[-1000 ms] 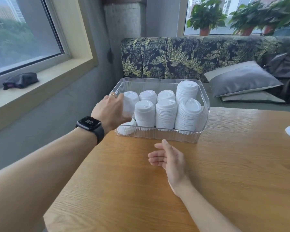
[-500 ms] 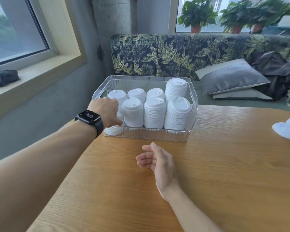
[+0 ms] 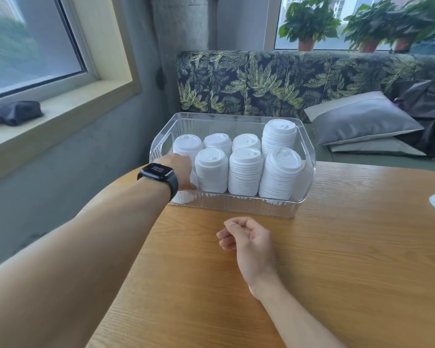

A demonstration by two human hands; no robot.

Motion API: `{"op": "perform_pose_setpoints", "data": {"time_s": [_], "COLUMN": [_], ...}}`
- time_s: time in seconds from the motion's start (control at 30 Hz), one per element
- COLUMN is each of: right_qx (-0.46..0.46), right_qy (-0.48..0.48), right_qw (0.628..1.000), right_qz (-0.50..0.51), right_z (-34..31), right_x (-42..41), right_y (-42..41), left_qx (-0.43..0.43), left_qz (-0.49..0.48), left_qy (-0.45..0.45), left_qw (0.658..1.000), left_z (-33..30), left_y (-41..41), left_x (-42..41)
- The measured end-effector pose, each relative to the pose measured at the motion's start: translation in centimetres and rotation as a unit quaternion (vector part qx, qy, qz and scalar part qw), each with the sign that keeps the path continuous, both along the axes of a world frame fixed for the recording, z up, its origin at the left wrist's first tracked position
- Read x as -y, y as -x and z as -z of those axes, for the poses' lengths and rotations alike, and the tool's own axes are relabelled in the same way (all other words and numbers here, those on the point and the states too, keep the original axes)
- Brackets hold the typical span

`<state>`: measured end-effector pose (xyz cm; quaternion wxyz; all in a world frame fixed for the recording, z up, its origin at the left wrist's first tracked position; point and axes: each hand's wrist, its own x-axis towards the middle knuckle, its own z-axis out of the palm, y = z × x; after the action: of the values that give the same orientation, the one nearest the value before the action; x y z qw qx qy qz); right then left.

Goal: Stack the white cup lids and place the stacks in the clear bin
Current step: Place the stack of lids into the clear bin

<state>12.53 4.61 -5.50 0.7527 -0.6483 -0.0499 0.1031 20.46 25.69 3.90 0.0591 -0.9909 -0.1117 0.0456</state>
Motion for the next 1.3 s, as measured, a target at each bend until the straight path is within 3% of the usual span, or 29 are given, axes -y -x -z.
{"op": "perform_pose_setpoints", "data": {"time_s": [0.2,0.43,0.77,1.03,1.1,1.17,1.3], "right_qx": [0.020,0.033,0.028,0.027,0.028,0.029,0.035], "right_qy": [0.027,0.074,0.055,0.050,0.048,0.043,0.045], "right_qw": [0.999,0.996,0.997,0.997,0.997,0.997,0.995], "right_qz": [0.016,0.026,0.042,0.053,0.055,0.059,0.078], "right_z": [0.2,0.4,0.7,0.7,0.8,0.8,1.0], "right_x": [-0.2,-0.4,-0.8,-0.4,-0.4,-0.3,-0.1], "right_y": [0.1,0.5,0.0,0.0,0.1,0.2,0.6], "left_qx": [0.027,0.012,0.036,0.015,0.051,0.143,0.325], "left_qz": [-0.018,-0.014,-0.030,-0.043,-0.036,-0.023,0.014], "left_qy": [0.047,0.039,0.093,0.030,0.023,0.044,0.118], "left_qw": [0.998,0.999,0.995,0.999,0.998,0.988,0.938], "left_z": [1.0,0.5,0.5,0.6,0.9,1.6,3.4], "left_y": [0.2,0.5,0.8,1.3,2.0,3.2,6.2], "left_x": [-0.5,-0.2,-0.7,0.2,0.6,0.8,2.2]}}
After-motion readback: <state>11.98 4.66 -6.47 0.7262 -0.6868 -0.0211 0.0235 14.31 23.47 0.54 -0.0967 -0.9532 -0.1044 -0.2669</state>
